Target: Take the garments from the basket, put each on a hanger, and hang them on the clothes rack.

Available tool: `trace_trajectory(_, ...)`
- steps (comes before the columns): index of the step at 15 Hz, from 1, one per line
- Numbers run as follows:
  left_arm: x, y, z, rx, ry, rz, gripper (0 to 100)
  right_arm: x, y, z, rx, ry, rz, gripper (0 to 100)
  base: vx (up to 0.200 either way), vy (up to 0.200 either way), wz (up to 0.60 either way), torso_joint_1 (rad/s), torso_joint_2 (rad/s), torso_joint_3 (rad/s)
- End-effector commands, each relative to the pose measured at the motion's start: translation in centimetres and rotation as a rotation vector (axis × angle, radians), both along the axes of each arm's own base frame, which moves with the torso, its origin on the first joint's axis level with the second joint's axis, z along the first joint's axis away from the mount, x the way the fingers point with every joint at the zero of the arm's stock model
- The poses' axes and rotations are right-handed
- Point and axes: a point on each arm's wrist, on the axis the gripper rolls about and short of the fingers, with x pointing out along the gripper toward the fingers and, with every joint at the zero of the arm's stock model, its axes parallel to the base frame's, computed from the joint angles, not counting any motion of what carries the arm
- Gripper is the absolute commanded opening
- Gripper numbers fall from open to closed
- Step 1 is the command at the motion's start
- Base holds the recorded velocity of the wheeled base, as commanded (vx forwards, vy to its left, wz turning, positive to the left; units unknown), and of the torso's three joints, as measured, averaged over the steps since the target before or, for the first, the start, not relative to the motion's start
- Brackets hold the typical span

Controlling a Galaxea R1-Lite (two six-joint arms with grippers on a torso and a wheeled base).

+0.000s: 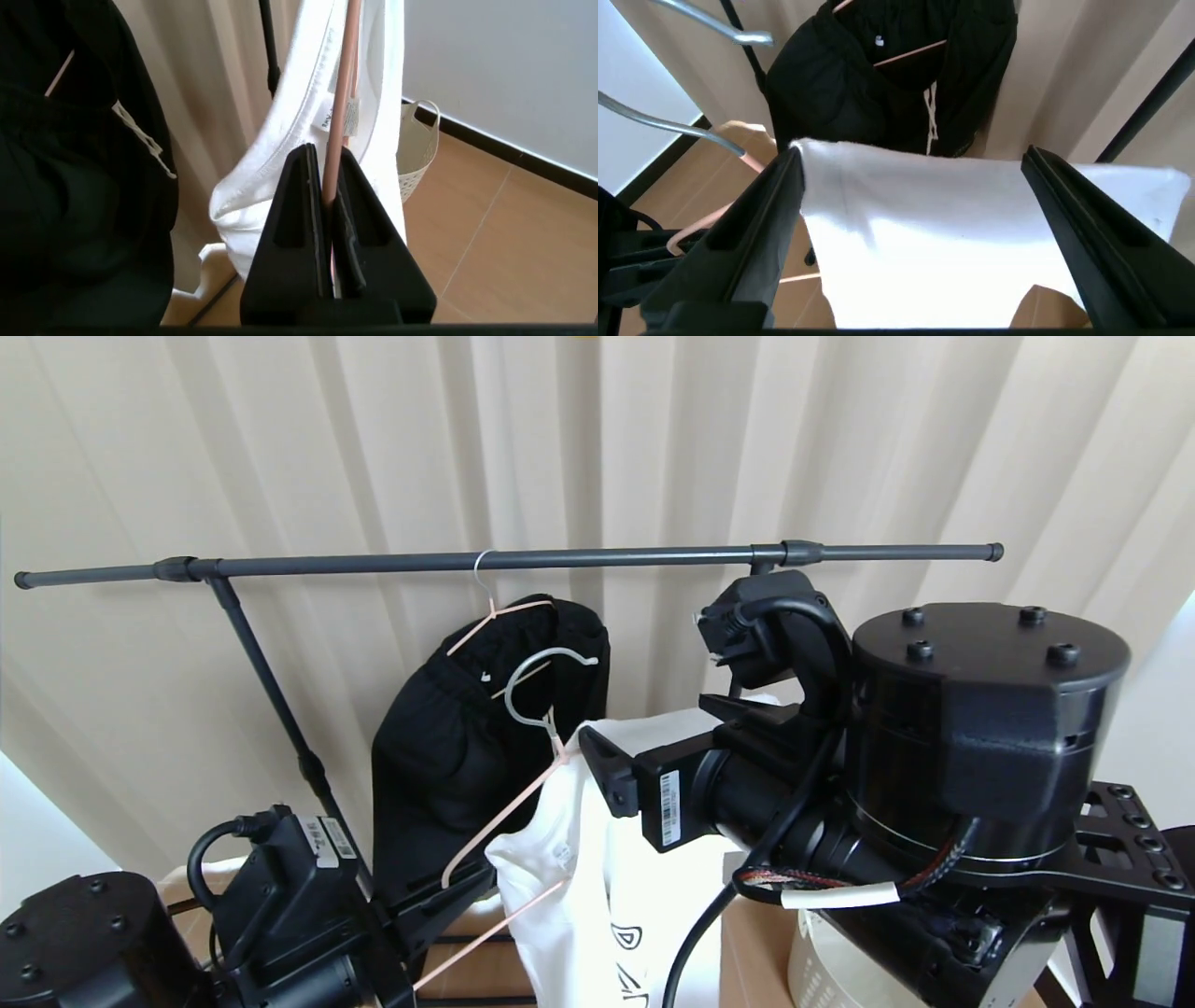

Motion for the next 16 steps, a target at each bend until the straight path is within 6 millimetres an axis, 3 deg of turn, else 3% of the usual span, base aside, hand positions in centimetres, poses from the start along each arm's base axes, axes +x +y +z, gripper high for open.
trace_trajectory(1, 0.1, 0.3, 0.3, -0.006, -0.014, 0.014, 0, -0.2, -0.4, 0.5, 0.014, -0.009, 0.0, 100, 0.0, 0.0, 0.0, 0.0, 0.0, 0.0)
trace_trajectory(9, 0.8, 0.6, 0.5, -0.019, -0.021, 0.047, 0, -0.6, -0.6, 0.0, -0.01, 0.002, 0.018, 100, 0.0, 0.0, 0.0, 0.0, 0.0, 0.0)
trace_trajectory(12, 0.8, 0.6, 0.5, -0.023, -0.021, 0.041, 0, -0.6, -1.9, 0.5, -0.036, -0.022, 0.044, 100, 0.0, 0.0, 0.0, 0.0, 0.0, 0.0)
trace_trajectory(14, 1.5, 0.6, 0.8, -0.042, -0.026, 0.018, 0, 0.7, -6.6, 2.1, -0.084, -0.08, 0.193, 100, 0.0, 0.0, 0.0, 0.0, 0.0, 0.0)
trace_trajectory(16, 2.6, 1.0, 1.2, -0.058, -0.049, -0.041, 0, 2.8, -10.1, 2.0, -0.173, -0.102, 0.259, 100, 0.0, 0.0, 0.0, 0.0, 0.0, 0.0)
